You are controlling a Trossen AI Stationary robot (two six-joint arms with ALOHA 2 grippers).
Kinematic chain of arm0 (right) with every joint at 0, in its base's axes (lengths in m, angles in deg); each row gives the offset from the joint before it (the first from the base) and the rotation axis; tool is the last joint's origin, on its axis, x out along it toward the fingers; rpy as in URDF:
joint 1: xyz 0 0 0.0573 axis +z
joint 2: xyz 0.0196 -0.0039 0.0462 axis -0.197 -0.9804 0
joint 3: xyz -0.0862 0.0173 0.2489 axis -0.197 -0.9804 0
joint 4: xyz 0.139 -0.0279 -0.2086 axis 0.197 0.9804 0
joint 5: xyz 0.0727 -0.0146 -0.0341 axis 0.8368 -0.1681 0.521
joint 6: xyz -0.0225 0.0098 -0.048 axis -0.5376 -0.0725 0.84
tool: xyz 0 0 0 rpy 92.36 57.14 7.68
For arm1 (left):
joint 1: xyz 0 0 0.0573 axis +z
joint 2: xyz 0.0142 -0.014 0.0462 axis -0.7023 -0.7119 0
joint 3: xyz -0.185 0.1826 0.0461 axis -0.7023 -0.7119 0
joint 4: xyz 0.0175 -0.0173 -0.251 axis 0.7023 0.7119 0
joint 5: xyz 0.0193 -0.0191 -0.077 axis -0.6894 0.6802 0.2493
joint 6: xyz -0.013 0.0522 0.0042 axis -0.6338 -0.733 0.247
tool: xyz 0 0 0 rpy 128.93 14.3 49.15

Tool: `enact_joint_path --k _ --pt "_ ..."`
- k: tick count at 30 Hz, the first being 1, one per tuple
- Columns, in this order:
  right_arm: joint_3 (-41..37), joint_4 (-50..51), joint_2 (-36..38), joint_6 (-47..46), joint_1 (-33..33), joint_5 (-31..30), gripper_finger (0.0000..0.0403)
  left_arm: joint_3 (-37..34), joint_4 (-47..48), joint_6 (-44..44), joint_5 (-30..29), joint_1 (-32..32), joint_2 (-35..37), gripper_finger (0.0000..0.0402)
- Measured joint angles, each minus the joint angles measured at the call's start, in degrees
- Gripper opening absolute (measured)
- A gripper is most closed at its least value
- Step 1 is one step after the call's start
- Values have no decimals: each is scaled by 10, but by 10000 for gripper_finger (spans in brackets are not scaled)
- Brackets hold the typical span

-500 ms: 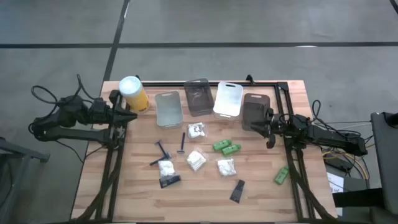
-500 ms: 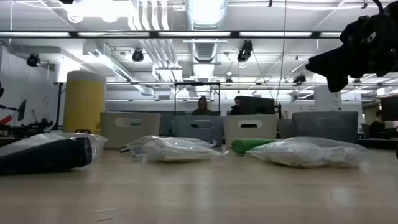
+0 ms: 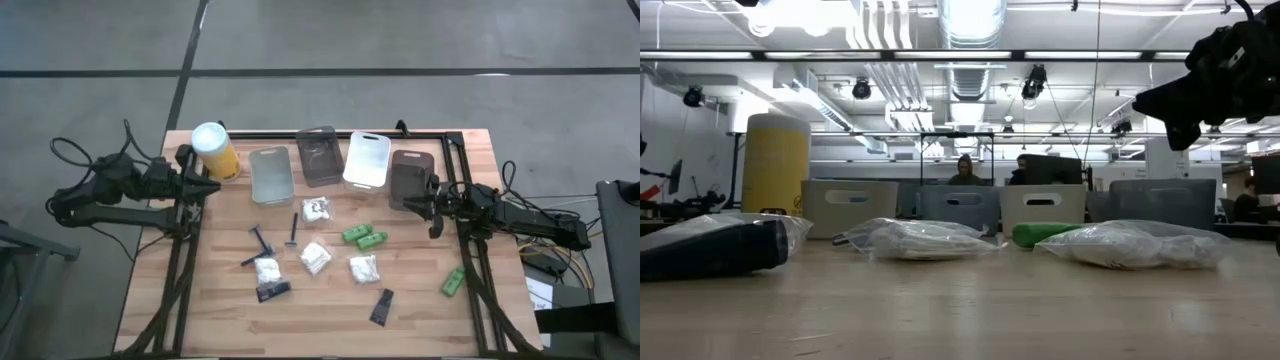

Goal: Pick & Place Travel size toiletries
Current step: Put the blue shave cream into the bottom black bin

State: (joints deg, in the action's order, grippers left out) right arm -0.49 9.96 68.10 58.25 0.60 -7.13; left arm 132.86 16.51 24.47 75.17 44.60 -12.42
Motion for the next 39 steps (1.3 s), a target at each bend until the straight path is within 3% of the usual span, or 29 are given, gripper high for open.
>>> enact_joint_path --k 6,13,27,39 --pt "9 -1 -3 -91 0 1 50 0 0 0 0 0 0 35" --pt "86 62 -62 -110 0 1 45 0 0 0 0 0 0 35" --pt "313 194 -312 -109 4 1 71 0 0 0 0 0 0 35" --pt "462 222 -520 -286 72 19 93 0 0 0 0 0 0 35"
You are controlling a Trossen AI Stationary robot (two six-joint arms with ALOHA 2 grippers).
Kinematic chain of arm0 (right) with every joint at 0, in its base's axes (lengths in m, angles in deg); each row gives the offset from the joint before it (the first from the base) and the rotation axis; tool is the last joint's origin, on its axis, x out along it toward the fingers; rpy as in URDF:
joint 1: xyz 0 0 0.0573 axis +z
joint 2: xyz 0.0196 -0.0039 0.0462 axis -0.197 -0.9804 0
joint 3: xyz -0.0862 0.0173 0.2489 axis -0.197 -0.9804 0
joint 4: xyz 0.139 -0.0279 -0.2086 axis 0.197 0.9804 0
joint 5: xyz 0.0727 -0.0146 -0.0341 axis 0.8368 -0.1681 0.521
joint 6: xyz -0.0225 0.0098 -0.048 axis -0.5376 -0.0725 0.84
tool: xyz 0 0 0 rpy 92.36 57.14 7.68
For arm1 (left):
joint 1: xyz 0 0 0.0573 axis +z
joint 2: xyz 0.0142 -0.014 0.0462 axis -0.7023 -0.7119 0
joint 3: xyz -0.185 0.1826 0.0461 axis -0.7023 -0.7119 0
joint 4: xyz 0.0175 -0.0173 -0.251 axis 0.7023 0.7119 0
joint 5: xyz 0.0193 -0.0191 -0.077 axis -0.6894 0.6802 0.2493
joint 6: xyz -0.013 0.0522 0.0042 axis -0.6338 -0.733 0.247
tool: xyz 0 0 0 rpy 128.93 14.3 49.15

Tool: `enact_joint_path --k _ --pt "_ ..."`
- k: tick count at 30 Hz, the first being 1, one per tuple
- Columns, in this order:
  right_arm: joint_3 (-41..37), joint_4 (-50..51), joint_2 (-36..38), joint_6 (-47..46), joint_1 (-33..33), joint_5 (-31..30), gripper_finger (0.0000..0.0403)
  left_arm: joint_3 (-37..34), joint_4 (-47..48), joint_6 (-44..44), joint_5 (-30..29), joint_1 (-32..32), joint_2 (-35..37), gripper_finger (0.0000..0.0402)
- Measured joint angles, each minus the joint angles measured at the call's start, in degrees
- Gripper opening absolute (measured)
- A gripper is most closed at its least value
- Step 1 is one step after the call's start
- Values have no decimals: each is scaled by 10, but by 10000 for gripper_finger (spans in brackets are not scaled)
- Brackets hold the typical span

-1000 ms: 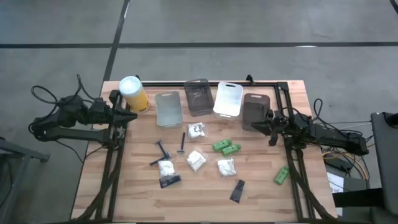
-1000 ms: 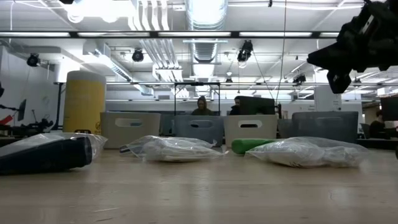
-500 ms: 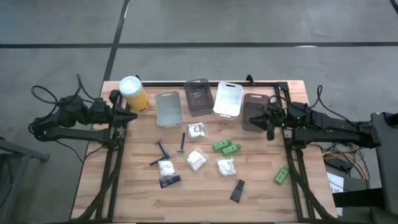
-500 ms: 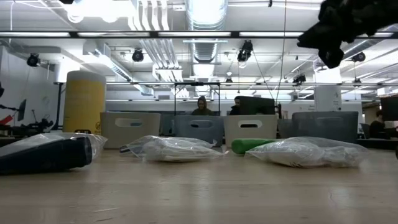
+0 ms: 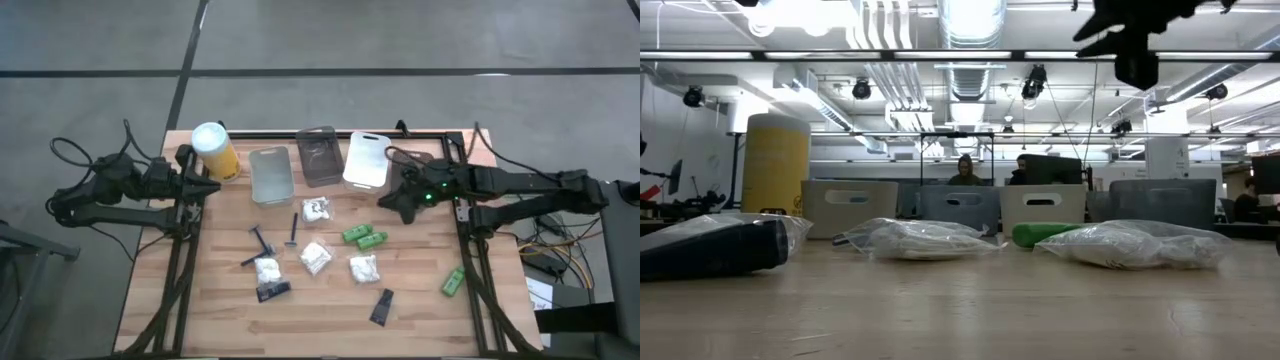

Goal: Pick & Place Travel size toiletries
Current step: Put the blue shave cream into the bottom black bin

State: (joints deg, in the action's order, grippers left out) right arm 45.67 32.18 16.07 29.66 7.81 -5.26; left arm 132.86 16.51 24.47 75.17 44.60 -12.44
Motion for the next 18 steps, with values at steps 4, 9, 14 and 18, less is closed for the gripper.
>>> enact_joint_path --k 4,9,14,18 --pt "39 0 -62 -45 28 75 98 0 0 0 0 0 0 35" --pt "78 1 -131 -105 67 174 105 0 0 0 0 0 0 35" --pt "101 27 -180 -204 105 221 100 0 0 0 0 0 0 35" --pt "102 43 -200 -300 138 237 89 0 0 0 0 0 0 35"
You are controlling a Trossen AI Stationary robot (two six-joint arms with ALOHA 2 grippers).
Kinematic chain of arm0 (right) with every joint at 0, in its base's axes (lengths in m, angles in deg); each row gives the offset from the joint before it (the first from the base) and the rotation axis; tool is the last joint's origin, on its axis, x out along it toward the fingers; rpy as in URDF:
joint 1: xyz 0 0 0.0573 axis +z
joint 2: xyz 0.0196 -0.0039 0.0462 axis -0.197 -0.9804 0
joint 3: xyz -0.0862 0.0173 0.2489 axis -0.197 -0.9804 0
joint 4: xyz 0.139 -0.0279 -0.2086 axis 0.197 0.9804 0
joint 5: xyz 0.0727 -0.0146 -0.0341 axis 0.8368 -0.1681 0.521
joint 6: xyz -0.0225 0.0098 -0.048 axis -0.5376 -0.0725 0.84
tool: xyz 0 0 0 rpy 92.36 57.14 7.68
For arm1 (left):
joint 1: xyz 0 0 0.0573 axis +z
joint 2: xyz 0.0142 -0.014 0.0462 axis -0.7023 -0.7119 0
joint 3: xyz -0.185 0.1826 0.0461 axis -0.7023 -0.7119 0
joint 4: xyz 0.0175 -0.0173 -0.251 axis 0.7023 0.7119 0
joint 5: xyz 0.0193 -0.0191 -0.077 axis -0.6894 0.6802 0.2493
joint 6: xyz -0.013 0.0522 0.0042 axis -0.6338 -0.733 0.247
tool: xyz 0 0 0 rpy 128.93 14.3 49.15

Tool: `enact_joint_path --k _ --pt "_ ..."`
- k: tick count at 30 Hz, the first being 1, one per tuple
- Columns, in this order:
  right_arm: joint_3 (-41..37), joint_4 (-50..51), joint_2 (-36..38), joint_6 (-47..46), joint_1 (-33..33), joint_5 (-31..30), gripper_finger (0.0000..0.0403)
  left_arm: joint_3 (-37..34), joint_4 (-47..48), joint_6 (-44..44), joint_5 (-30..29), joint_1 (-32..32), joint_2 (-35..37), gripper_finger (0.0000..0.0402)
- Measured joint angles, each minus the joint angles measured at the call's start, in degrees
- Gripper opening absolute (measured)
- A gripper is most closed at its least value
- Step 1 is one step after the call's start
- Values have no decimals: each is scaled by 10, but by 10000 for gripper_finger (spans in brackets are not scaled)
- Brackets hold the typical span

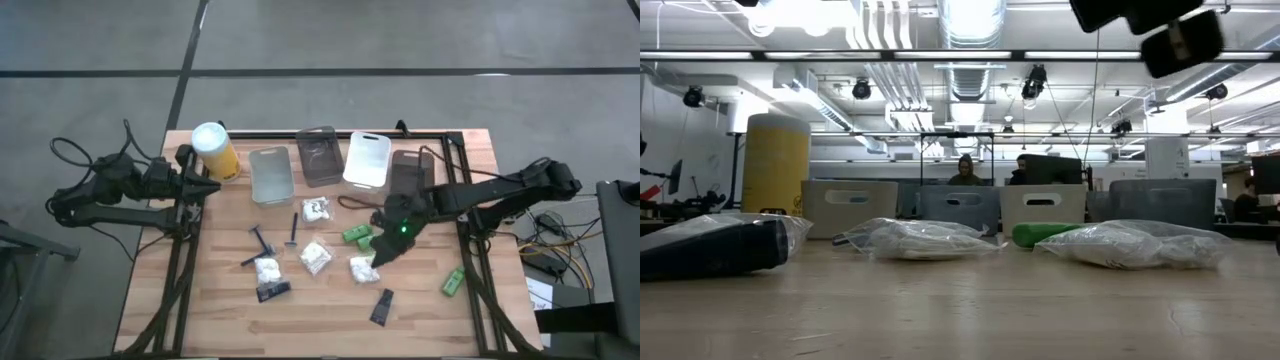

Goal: Pick & Place Travel size toiletries
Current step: Put the blue shave cream into the bottom black bin

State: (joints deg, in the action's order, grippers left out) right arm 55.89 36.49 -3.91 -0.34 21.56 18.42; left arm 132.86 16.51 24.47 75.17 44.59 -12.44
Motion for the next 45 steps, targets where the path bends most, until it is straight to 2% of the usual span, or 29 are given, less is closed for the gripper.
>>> enact_joint_path --k 8,11,14,19,24,28,36,40,45 --pt "-19 17 -23 -150 84 1 67 0 0 0 0 0 0 35" --pt "-27 17 -27 -154 105 -7 63 0 0 0 0 0 0 35" --pt "-31 17 -27 -125 119 -43 61 0 0 0 0 0 0 35" --pt "-34 16 -25 21 129 -67 75 0 0 0 0 0 0 35" --pt "-40 16 -22 156 133 -95 106 0 0 0 0 0 0 35" --pt "-41 13 -22 291 149 -113 143 0 0 0 0 0 0 35" --pt "-50 11 -23 561 194 -222 227 0 0 0 0 0 0 35" --pt "-62 5 -23 712 204 -226 265 0 0 0 0 0 0 35" --pt "-80 -32 -29 853 207 -226 295 0 0 0 0 0 0 35"
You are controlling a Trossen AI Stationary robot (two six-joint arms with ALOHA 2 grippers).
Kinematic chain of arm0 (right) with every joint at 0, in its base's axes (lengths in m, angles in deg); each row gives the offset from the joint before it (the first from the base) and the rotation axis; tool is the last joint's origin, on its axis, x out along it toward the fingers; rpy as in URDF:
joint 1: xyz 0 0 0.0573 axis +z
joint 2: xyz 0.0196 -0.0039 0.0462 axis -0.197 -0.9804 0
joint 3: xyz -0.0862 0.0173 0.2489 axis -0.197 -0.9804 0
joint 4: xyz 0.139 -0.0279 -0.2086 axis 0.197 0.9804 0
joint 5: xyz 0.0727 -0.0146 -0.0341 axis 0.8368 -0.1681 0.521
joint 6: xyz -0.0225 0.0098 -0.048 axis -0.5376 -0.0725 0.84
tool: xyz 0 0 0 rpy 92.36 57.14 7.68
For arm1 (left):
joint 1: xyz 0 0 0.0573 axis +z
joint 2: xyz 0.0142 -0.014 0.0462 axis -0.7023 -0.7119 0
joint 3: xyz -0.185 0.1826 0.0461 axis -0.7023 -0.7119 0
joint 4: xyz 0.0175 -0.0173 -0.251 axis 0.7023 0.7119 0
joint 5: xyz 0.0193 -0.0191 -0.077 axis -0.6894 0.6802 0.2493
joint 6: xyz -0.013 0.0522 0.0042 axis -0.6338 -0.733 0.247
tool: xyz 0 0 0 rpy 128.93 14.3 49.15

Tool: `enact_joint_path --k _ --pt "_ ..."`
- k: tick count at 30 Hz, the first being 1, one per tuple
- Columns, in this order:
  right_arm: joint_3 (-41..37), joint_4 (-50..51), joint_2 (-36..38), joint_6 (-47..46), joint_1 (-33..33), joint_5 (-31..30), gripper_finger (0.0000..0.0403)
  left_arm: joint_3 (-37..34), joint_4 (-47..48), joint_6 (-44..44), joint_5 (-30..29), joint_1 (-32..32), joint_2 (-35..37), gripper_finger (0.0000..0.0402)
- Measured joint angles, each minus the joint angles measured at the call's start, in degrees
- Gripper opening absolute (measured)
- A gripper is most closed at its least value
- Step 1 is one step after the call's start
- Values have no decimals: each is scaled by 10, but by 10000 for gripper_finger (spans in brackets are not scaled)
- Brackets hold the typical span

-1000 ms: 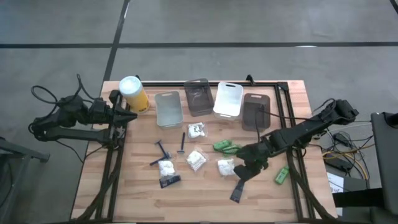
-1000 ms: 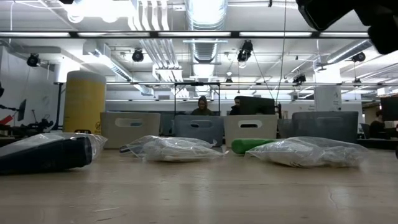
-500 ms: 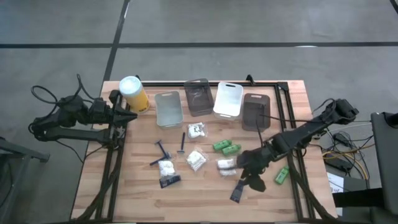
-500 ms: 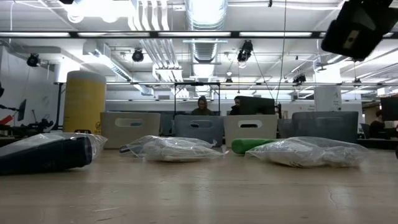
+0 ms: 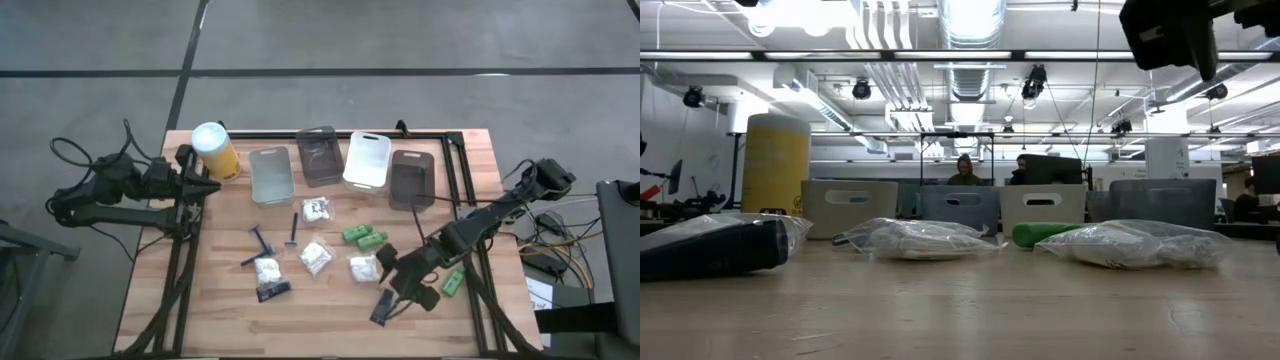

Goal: Pick & Place Travel size toiletries
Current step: Put the blue shave cream into the bottom black bin

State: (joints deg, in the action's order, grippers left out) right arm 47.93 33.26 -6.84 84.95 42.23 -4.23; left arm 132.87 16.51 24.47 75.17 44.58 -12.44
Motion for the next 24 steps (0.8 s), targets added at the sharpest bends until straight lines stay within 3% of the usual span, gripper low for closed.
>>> enact_joint_path --k 9,17,24 --pt "-2 -29 -69 150 0 1 287 0 0 0 0 0 0 35" --pt "-8 -113 -147 156 19 1 258 0 0 0 0 0 0 35" --pt "-37 -141 -163 129 45 2 240 0 0 0 0 0 0 35"
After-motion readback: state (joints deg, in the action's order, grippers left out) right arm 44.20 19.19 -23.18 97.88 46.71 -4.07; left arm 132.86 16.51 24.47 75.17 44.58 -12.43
